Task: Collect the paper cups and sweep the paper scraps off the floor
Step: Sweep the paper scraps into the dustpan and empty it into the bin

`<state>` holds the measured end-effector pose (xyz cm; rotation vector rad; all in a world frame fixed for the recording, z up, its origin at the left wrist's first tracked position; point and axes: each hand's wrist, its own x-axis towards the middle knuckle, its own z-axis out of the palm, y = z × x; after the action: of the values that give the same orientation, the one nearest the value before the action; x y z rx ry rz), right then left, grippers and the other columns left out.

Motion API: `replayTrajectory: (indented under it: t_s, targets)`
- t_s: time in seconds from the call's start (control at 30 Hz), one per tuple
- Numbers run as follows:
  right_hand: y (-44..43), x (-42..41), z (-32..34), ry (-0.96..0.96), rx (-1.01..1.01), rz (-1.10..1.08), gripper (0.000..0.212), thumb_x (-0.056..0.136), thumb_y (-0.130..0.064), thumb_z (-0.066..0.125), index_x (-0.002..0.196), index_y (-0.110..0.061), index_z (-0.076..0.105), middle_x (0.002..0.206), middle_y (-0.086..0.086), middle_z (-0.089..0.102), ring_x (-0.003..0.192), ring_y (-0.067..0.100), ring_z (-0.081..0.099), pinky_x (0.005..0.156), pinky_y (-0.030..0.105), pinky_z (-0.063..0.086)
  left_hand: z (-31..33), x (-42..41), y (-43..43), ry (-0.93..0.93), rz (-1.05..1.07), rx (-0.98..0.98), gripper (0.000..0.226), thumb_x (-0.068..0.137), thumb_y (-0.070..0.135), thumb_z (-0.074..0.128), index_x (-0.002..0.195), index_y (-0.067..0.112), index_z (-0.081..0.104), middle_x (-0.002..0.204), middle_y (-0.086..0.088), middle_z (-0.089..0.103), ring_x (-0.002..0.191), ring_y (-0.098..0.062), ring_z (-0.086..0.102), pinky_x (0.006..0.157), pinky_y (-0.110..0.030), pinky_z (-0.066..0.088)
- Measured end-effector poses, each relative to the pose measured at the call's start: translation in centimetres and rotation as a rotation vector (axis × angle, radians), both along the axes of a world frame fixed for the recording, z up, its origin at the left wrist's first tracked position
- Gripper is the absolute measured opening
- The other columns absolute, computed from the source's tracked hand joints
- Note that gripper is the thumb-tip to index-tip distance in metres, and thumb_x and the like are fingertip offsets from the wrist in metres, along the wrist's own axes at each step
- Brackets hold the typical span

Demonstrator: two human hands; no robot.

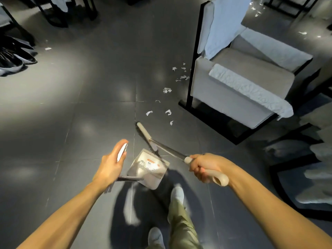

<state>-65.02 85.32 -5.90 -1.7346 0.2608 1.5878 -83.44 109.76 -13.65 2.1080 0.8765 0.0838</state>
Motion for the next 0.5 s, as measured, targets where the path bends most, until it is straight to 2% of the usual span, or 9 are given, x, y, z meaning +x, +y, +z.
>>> replayTrajectory:
  t_s: [0.13, 0.2, 0.4, 0.43, 0.5]
  targets:
    - [2.0, 5.0, -1.2, -0.228, 0.009, 0.069, 0.017, 0.084, -0.004, 0.053, 0.089, -0.019, 0.056, 0.045, -0.001, 0.046, 0.038, 0.009, 0.038, 0.039, 0.02, 0.033, 0.4, 4.7, 2.5, 0.008, 0.014, 0.022, 0.035, 0.099, 0.031, 0.043, 0.131, 0.046, 0.042, 0.111, -0.002, 0.062, 0.075, -0.02, 0.052, 0.078, -0.028, 0.036]
    - [3.4, 8.4, -2.1, -0.235, 0.023, 0.004, 0.014, 0.087, -0.005, 0.055, 0.087, -0.02, 0.055, 0.042, -0.002, 0.045, 0.036, 0.008, 0.038, 0.037, 0.019, 0.033, 0.6, 7.6, 4.0, 0.006, 0.017, 0.022, 0.035, 0.099, 0.03, 0.044, 0.129, 0.048, 0.042, 0.107, -0.004, 0.063, 0.073, -0.021, 0.054, 0.077, -0.03, 0.038]
    - [7.7, 17.9, -4.2, -0.243, -0.004, -0.111, 0.004, 0.093, -0.006, 0.052, 0.094, -0.007, 0.055, 0.041, 0.0, 0.04, 0.032, 0.007, 0.036, 0.032, 0.017, 0.03, 1.0, 15.0, 9.0, 0.009, 0.019, 0.045, 0.035, 0.099, 0.029, 0.045, 0.129, 0.048, 0.043, 0.115, -0.003, 0.061, 0.082, -0.026, 0.054, 0.08, -0.03, 0.038]
    - [8.4, 19.3, -4.6, -0.243, -0.013, -0.129, 0.005, 0.093, -0.004, 0.051, 0.094, -0.006, 0.055, 0.04, 0.0, 0.04, 0.03, 0.006, 0.036, 0.031, 0.016, 0.03, 1.1, 15.9, 9.8, 0.014, 0.021, 0.048, 0.035, 0.099, 0.03, 0.045, 0.129, 0.048, 0.043, 0.113, -0.003, 0.061, 0.08, -0.026, 0.056, 0.078, -0.03, 0.038]
    - [9.6, 21.6, -5.2, -0.272, -0.051, -0.118, 0.01, 0.094, -0.005, 0.05, 0.098, -0.005, 0.059, 0.041, 0.001, 0.042, 0.031, 0.008, 0.037, 0.031, 0.017, 0.032, 1.3, 17.6, 11.6, 0.027, 0.035, 0.036, 0.033, 0.099, 0.031, 0.045, 0.126, 0.05, 0.044, 0.098, -0.006, 0.062, 0.066, -0.022, 0.057, 0.068, -0.029, 0.042]
